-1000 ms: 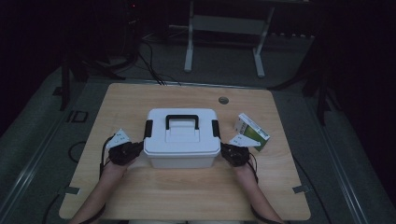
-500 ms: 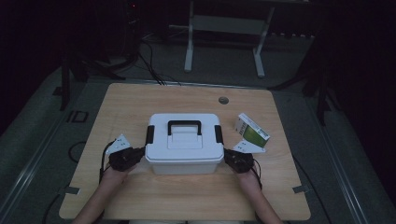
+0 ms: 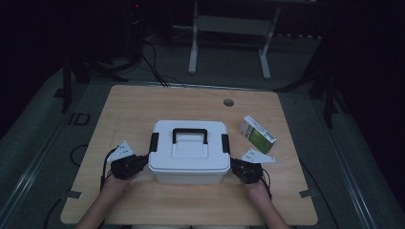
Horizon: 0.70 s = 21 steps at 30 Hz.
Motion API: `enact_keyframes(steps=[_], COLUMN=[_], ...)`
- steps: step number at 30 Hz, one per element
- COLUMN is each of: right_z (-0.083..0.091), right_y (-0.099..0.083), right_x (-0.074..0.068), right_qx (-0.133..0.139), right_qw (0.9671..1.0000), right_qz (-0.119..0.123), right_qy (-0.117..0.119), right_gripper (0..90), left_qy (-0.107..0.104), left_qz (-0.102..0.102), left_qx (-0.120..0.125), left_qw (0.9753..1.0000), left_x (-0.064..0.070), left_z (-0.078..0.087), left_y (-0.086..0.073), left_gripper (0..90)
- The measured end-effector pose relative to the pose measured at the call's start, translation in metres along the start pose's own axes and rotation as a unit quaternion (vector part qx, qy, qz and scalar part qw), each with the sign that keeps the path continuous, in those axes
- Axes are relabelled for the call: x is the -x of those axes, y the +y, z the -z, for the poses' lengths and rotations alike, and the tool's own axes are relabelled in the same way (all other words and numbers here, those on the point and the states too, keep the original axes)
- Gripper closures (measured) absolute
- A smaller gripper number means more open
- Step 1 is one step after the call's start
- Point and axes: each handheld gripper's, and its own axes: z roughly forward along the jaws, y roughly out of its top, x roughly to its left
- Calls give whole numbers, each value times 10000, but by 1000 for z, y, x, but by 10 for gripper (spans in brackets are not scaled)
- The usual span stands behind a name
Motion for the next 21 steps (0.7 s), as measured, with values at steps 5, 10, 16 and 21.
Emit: enact_keyframes(steps=[5,10,16,21], right_z=[3,3,9,18], right_y=[-2,-3,-7,-15], right_x=[-2,0,10,18], right_qx=[8,26,47,6], right_qw=[10000,9999,9998,9997], right_qz=[26,133,119,143], right_qy=[44,13,-129,-185], right_gripper=[900,854,779,431], left_qy=[-18,3,84,143], left_qz=[7,46,110,150], left_qx=[10,-201,-324,-585], left_qw=[10000,9998,9994,9981], left_x=[1,-6,-16,-24], left_z=[2,3,13,29], left_y=[-1,-5,-12,-17], left_gripper=[896,799,759,473])
